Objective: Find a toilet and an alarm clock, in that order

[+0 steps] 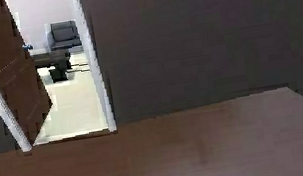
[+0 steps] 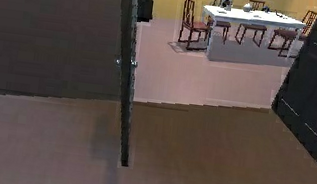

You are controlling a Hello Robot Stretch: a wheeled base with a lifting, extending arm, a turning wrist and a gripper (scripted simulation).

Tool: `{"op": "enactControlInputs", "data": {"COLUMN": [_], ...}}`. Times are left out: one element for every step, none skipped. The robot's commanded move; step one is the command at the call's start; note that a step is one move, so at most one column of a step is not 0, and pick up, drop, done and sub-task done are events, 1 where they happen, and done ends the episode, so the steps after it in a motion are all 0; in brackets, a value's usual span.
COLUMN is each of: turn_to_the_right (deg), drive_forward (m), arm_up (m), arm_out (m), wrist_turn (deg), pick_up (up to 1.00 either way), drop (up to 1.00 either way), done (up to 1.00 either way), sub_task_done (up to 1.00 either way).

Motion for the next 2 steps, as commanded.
{"op": "enactControlInputs", "data": {"turn_to_the_right": [-45.0, -42.0], "drive_forward": [0.0, 0.0], "arm_up": [0.0, 0.0], "arm_out": [0.0, 0.0], "wrist_turn": [0.0, 0.0], "pick_up": [0.0, 0.0], "drop": [0.0, 0.0], "done": [0.0, 0.0], "sub_task_done": [0.0, 0.0]}}
